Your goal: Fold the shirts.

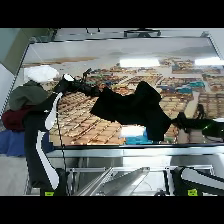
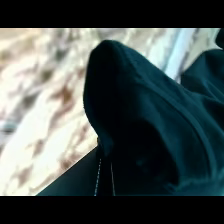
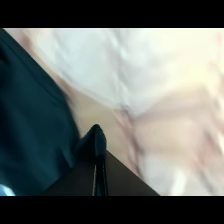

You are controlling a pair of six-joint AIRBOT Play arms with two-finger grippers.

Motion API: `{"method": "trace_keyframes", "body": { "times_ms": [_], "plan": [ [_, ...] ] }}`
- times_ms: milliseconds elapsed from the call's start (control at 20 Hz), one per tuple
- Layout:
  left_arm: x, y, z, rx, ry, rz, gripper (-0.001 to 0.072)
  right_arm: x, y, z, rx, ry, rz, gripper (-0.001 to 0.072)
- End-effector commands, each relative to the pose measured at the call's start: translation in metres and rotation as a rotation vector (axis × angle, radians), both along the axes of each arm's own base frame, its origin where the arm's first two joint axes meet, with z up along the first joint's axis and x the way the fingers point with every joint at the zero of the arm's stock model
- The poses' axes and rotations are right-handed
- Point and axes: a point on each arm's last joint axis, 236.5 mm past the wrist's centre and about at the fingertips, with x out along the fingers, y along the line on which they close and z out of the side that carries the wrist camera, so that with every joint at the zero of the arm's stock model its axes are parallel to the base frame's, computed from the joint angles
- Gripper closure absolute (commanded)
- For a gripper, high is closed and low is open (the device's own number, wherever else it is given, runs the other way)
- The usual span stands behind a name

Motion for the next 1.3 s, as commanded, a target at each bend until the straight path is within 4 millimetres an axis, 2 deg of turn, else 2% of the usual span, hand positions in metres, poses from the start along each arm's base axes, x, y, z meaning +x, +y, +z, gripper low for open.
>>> {"method": "trace_keyframes", "body": {
  "times_ms": [0,100,200,300,450,600,750,850,900,1000,1150,1200,1250],
  "plan": [
    [-0.021,0.005,0.022,-0.042,0.061,-0.065,0.069,0.061,-0.029,0.034,-0.041,-0.169,-0.007,0.0685],
    [-0.039,0.014,0.039,-0.056,0.106,-0.091,0.0691,0.109,-0.051,0.067,-0.089,-0.259,-0.006,0.0685],
    [-0.063,0.018,0.048,-0.058,0.158,-0.104,0.0691,0.155,-0.059,0.091,-0.109,-0.321,0.008,0.0685],
    [-0.094,0.021,0.048,-0.054,0.225,-0.108,0.0691,0.194,-0.052,0.098,-0.112,-0.36,0.045,0.0685],
    [-0.143,0.027,0.041,-0.046,0.337,-0.099,0.069,0.239,-0.041,0.091,-0.08,-0.356,0.061,0.0686],
    [-0.172,0.047,0.035,-0.003,0.394,-0.063,0.069,0.259,-0.036,0.091,-0.07,-0.358,0.095,0.0685],
    [-0.185,0.065,0.036,-0.013,0.423,0.009,0.069,0.269,-0.05,0.096,-0.143,-0.358,0.101,0.0686],
    [-0.19,0.075,0.03,-0.012,0.432,0.068,0.0689,0.267,-0.052,0.093,-0.158,-0.339,0.108,0.0685],
    [-0.193,0.075,0.027,-0.017,0.442,0.086,0.0617,0.264,-0.046,0.09,-0.144,-0.327,0.129,0.0686],
    [-0.192,0.073,0.025,-0.023,0.444,0.1,-0.0013,0.257,-0.031,0.082,-0.114,-0.298,0.177,0.0686],
    [-0.17,0.074,0.037,-0.028,0.377,0.104,-0.0004,0.25,-0.007,0.065,-0.089,-0.26,0.238,0.068],
    [-0.16,0.075,0.044,-0.026,0.343,0.103,-0.0004,0.251,-0.006,0.063,-0.087,-0.258,0.238,0.0524],
    [-0.15,0.077,0.051,-0.018,0.305,0.095,-0.0004,0.251,-0.008,0.065,-0.088,-0.26,0.235,0.0293]
  ]
}}
